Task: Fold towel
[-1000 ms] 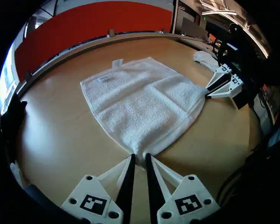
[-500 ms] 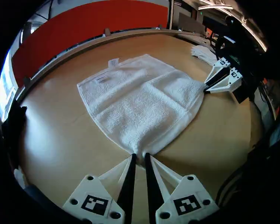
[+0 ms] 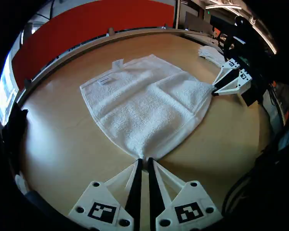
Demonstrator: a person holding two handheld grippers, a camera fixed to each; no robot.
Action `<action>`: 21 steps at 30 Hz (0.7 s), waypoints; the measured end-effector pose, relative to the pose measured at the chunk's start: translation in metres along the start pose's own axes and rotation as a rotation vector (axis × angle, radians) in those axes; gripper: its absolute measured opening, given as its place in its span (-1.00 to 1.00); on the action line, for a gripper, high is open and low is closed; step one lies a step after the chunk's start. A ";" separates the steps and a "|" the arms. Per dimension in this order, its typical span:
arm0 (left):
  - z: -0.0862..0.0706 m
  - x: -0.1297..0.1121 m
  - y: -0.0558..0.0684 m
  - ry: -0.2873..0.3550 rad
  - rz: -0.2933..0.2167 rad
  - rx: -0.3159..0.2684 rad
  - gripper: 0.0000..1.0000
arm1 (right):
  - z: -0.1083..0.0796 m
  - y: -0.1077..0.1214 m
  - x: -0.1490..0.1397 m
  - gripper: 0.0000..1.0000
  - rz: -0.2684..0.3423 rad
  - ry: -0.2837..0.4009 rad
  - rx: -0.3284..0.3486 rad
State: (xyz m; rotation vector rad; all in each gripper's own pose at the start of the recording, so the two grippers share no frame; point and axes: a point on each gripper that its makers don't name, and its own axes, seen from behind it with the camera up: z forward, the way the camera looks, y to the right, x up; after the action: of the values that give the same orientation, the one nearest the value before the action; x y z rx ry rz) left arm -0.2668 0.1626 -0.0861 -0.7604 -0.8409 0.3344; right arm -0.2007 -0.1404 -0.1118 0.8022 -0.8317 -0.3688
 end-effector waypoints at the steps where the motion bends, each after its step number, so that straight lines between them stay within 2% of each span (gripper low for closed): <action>1: 0.000 0.000 0.000 -0.001 -0.011 -0.001 -0.79 | -0.001 0.001 0.002 -0.75 0.004 0.005 -0.001; 5: -0.001 0.002 0.000 0.002 -0.038 -0.005 -0.80 | -0.004 0.004 0.006 -0.75 0.010 0.012 -0.007; 11: -0.009 0.007 0.004 0.007 -0.050 -0.009 -0.80 | -0.010 0.006 0.014 -0.74 0.001 0.024 -0.021; 21: -0.039 0.033 0.002 0.046 -0.112 -0.012 -0.80 | -0.034 0.009 0.042 -0.74 -0.001 0.068 -0.042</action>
State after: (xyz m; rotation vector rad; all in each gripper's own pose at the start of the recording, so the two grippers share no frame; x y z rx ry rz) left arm -0.2157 0.1640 -0.0863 -0.7270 -0.8393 0.2117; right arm -0.1482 -0.1423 -0.0974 0.7723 -0.7580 -0.3563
